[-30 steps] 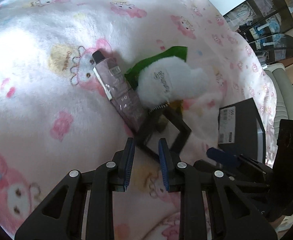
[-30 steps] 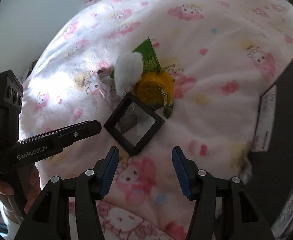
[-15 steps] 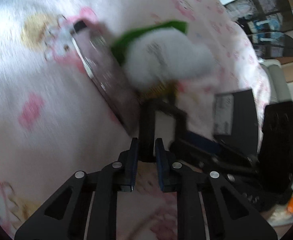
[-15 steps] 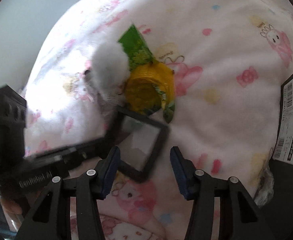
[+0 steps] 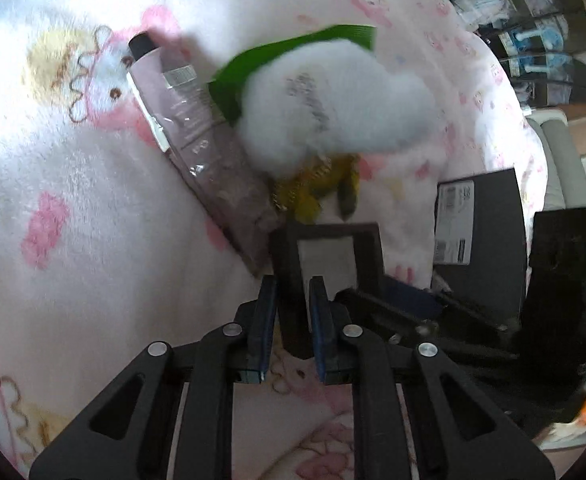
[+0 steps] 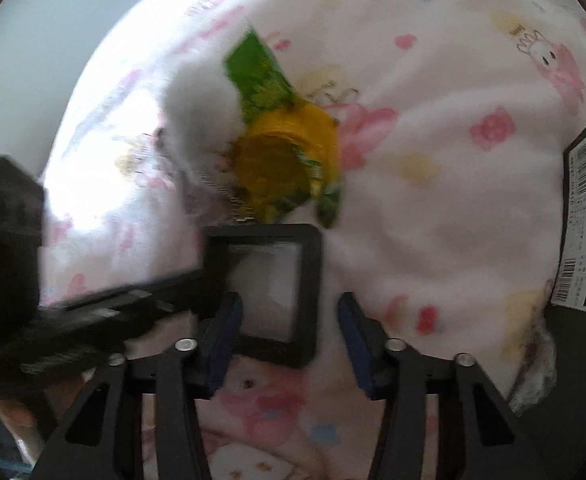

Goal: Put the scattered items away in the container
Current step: 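Grasp the small black square mirror with the left gripper, then lift the black mirror and carry it over the black box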

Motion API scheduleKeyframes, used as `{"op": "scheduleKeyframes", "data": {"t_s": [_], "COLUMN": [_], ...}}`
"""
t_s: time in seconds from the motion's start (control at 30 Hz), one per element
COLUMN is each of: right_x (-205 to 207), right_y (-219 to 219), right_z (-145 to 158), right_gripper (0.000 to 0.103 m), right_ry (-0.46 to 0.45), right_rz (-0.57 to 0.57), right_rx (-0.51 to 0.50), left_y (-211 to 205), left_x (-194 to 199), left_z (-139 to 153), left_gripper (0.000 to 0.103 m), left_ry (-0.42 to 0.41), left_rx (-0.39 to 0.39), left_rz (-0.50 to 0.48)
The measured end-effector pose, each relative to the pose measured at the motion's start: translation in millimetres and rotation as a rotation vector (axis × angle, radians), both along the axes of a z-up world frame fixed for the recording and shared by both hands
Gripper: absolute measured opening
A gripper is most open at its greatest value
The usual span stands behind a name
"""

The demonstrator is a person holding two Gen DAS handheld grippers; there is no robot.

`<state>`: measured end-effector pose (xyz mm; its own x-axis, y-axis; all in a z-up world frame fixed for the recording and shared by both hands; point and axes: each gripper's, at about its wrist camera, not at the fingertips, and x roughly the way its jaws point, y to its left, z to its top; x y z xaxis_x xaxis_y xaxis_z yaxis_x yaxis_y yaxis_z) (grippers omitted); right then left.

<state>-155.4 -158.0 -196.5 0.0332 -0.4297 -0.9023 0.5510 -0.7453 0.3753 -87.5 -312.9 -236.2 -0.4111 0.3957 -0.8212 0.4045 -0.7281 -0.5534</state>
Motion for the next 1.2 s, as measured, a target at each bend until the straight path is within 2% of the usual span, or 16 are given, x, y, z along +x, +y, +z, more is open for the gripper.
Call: {"op": "scheduleKeyframes", "data": {"t_s": [0.1, 0.23, 0.33, 0.5, 0.6, 0.67, 0.73, 0.9, 1.07, 1.2], "right_x": [6.2, 14.5, 24.3, 33.7, 30.7, 29.8, 26.8, 11.9, -6.1, -23.1], "right_y": [11.3, 33.9, 51.5, 98.7, 131.7, 153.2, 180.8, 250.7, 303.7, 334.7], "right_z": [18.6, 47.6, 78.6, 123.0, 140.4, 146.2, 149.0, 147.3, 131.7, 103.6], "right_gripper": [0.037, 0.037, 0.037, 0.037, 0.037, 0.037, 0.037, 0.037, 0.037, 0.037], "right_ry": [0.052, 0.076, 0.14, 0.231, 0.269, 0.287, 0.317, 0.314, 0.316, 0.276], "right_rz": [-0.003, -0.02, -0.02, -0.056, -0.099, -0.124, -0.162, -0.281, -0.367, -0.409], "right_rx": [-0.016, -0.069, -0.102, -0.137, -0.157, -0.158, -0.132, -0.108, -0.056, -0.033], "left_y": [7.6, 25.1, 44.3, 92.1, 130.8, 158.7, 188.4, 257.5, 313.9, 340.4], "left_x": [6.9, 13.9, 15.6, 0.4, -16.1, -26.7, -42.2, -80.8, -111.1, -124.1], "left_z": [14.5, 48.8, 76.2, 112.3, 133.1, 142.4, 145.5, 143.4, 121.3, 97.4], "left_gripper": [0.015, 0.015, 0.015, 0.015, 0.016, 0.021, 0.021, 0.021, 0.021, 0.02], "left_ry": [0.036, 0.091, 0.144, 0.2, 0.243, 0.267, 0.273, 0.277, 0.239, 0.203], "left_rx": [0.028, -0.01, -0.031, -0.06, -0.143, -0.176, -0.186, -0.149, -0.094, -0.072], "left_rz": [-0.01, -0.019, -0.041, -0.131, -0.213, -0.273, -0.325, -0.452, -0.547, -0.561]}}
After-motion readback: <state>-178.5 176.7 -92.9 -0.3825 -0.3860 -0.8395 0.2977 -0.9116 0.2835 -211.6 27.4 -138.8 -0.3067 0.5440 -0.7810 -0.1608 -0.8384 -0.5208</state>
